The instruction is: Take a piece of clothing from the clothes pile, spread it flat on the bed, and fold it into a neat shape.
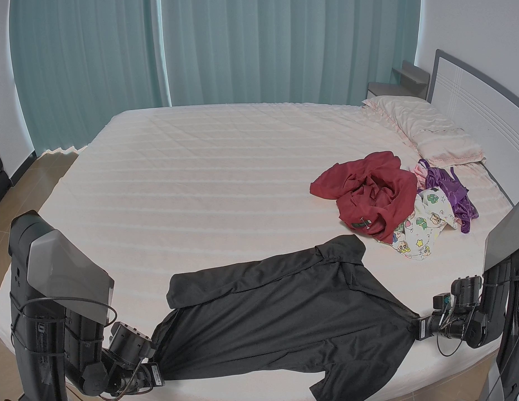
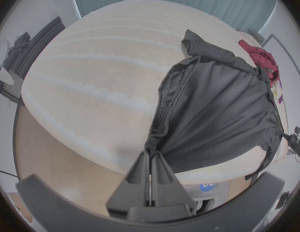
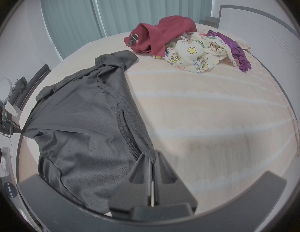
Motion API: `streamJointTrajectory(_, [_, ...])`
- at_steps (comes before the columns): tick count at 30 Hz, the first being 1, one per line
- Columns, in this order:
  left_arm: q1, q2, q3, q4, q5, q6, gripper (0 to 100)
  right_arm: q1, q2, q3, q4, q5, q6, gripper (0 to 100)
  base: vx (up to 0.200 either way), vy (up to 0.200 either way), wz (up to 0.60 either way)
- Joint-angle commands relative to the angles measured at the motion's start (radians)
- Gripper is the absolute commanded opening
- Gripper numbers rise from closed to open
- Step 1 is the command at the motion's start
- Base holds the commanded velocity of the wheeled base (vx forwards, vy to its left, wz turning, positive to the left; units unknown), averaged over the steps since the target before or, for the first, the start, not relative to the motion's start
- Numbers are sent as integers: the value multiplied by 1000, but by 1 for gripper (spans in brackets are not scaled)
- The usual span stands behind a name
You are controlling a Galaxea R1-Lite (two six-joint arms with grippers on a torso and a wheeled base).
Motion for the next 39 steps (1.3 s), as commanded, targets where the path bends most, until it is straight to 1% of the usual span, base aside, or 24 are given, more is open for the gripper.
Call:
streamJointTrajectory(1, [-29, -12, 16, 29, -4, -1, 0, -27, 43, 2, 0, -3, -14, 0, 0, 0, 0])
streamJointTrajectory(2, [-29, -12, 16, 29, -4, -1, 0, -27, 43, 2, 0, -3, -14, 0, 0, 0, 0])
streamJointTrajectory(3, [-47, -11, 16, 35, -4, -2, 100, -31, 62, -10, -8, -1, -18, 100, 0, 0, 0])
streamJointTrajectory(5, [-55, -12, 16, 35, -4, -5, 100, -31, 65, -12, -21, 4, -18, 100, 0, 0, 0])
streamJointTrajectory(8, [-62, -11, 15, 32, -6, -8, 100, -18, 63, -19, -92, 16, -13, 100, 0, 0, 0])
streamJointTrajectory(10, [-61, -15, 16, 30, -4, -12, 100, -5, 46, -59, -136, 20, -7, 100, 0, 0, 0])
streamJointTrajectory(14, [-49, -61, 16, 27, -6, -13, 100, 10, -1, -112, -124, 20, 10, 100, 0, 0, 0])
streamJointTrajectory(15, [-35, -106, 16, 30, -12, -19, 100, 34, -17, -138, -113, 20, 25, 100, 0, 0, 0])
streamJointTrajectory(17, [17, -207, 16, 35, -81, -24, 100, 99, -37, -202, -72, 7, 70, 100, 0, 0, 0])
streamJointTrajectory(19, [65, -281, 16, 35, -156, -24, 100, 162, -41, -279, -3, -29, 105, 100, 0, 0, 0])
streamJointTrajectory(20, [70, -285, 15, 35, -161, -24, 100, 165, -41, -285, 3, -33, 108, 100, 0, 0, 0])
streamJointTrajectory(21, [126, -336, 13, 23, -216, -24, 100, 217, -35, -378, 97, -92, 128, 100, 0, 0, 0])
streamJointTrajectory(22, [146, -348, 8, 23, -228, -22, 100, 239, -33, -417, 138, -115, 137, 100, 0, 0, 0])
streamJointTrajectory(23, [174, -359, 4, 15, -237, -24, 100, 275, -27, -480, 209, -148, 157, 100, 0, 0, 0])
streamJointTrajectory(25, [211, -360, 2, -10, -248, -25, 100, 329, -17, -566, 310, -193, 205, 100, 0, 0, 0])
streamJointTrajectory(26, [225, -353, 5, -26, -262, -25, 100, 358, -4, -615, 365, -217, 236, 100, 0, 0, 0])
streamJointTrajectory(27, [231, -347, 13, -40, -292, -25, 100, 381, 11, -664, 414, -239, 254, 100, 0, 0, 0])
streamJointTrajectory(28, [232, -347, 13, -40, -297, -25, 100, 384, 13, -671, 420, -242, 256, 100, 0, 0, 0])
streamJointTrajectory(29, [237, -331, 13, -43, -365, -31, 100, 406, 42, -744, 476, -271, 265, 100, 0, 0, 0])
streamJointTrajectory(30, [237, -331, 13, -43, -365, -31, 100, 407, 43, -748, 480, -273, 265, 100, 0, 0, 0])
streamJointTrajectory(31, [246, -322, 13, -45, -398, -39, 100, 426, 62, -799, 508, -288, 268, 100, 0, 0, 0])
streamJointTrajectory(35, [252, -316, 12, -46, -406, -41, 100, 456, 88, -851, 571, -315, 268, 100, 0, 0, 0])
streamJointTrajectory(38, [252, -313, 13, -46, -406, -39, 100, 459, 108, -877, 612, -340, 266, 100, 0, 0, 0])
streamJointTrajectory(39, [252, -313, 13, -46, -406, -39, 100, 459, 108, -877, 612, -340, 266, 0, 0, 0, 0])
